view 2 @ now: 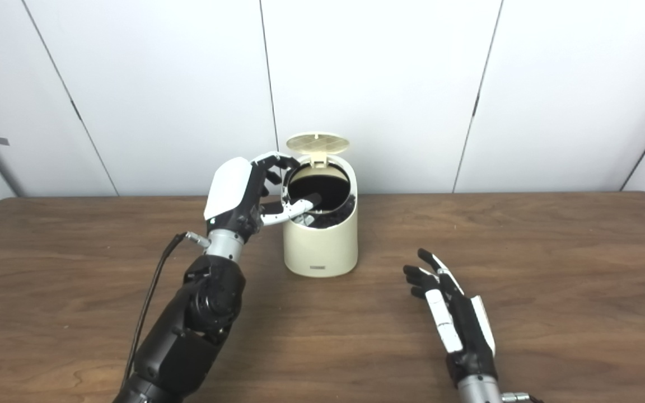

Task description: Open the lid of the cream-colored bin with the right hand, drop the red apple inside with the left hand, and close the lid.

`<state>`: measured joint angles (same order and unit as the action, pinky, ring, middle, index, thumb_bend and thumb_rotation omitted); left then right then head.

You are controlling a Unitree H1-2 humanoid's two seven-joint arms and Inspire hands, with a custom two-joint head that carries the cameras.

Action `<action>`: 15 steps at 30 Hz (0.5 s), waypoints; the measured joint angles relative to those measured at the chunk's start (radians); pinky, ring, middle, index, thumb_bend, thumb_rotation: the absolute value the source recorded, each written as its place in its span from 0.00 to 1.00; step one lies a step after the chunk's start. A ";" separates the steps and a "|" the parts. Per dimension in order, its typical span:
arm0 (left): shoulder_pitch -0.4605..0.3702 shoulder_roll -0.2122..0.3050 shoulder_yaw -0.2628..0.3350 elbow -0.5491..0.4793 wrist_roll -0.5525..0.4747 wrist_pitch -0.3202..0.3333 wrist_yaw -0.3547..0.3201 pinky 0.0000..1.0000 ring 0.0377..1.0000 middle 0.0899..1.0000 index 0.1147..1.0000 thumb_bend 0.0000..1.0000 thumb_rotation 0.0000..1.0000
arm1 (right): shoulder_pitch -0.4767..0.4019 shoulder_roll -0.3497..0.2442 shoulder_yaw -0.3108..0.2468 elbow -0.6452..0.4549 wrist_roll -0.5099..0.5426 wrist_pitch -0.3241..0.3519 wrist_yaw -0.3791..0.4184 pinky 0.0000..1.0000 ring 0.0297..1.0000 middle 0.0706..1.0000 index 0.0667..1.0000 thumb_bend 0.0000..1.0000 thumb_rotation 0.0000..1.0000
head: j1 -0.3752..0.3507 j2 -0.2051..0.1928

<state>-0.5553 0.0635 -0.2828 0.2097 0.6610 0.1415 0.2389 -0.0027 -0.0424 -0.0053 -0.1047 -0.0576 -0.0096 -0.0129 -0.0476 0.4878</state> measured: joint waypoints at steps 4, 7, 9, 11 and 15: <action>0.023 0.017 0.011 -0.004 -0.014 -0.074 0.030 0.32 0.39 0.60 0.63 0.74 0.24 | 0.000 -0.003 0.000 0.000 -0.003 0.000 0.000 0.78 0.80 0.77 0.87 0.56 0.92 | 0.002 0.000; 0.032 0.039 0.012 -0.016 -0.015 -0.149 0.035 0.35 0.45 0.64 0.65 0.76 0.30 | 0.000 -0.004 0.000 -0.001 -0.003 0.003 0.000 0.77 0.79 0.76 0.87 0.57 0.92 | 0.003 0.000; 0.034 0.045 0.013 -0.039 -0.010 -0.173 0.035 0.40 0.51 0.67 0.66 0.79 0.34 | 0.000 -0.004 0.000 -0.001 -0.003 0.003 0.000 0.78 0.79 0.76 0.87 0.57 0.91 | 0.003 -0.005; 0.034 0.054 0.014 -0.045 0.002 -0.197 0.035 0.45 0.57 0.70 0.66 0.83 0.35 | 0.000 -0.005 -0.001 -0.001 0.004 0.003 0.003 0.79 0.79 0.76 0.87 0.56 0.91 | 0.002 -0.011; 0.039 0.093 0.021 -0.045 0.011 -0.205 0.025 0.46 0.58 0.71 0.66 0.90 0.34 | 0.000 -0.007 -0.006 0.001 0.023 0.003 0.007 0.79 0.79 0.76 0.87 0.53 0.90 | 0.002 -0.015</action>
<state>-0.5165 0.1567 -0.2617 0.1643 0.6719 -0.0637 0.2640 -0.0029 -0.0491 -0.0111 -0.1038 -0.0347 -0.0069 -0.0055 -0.0460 0.4725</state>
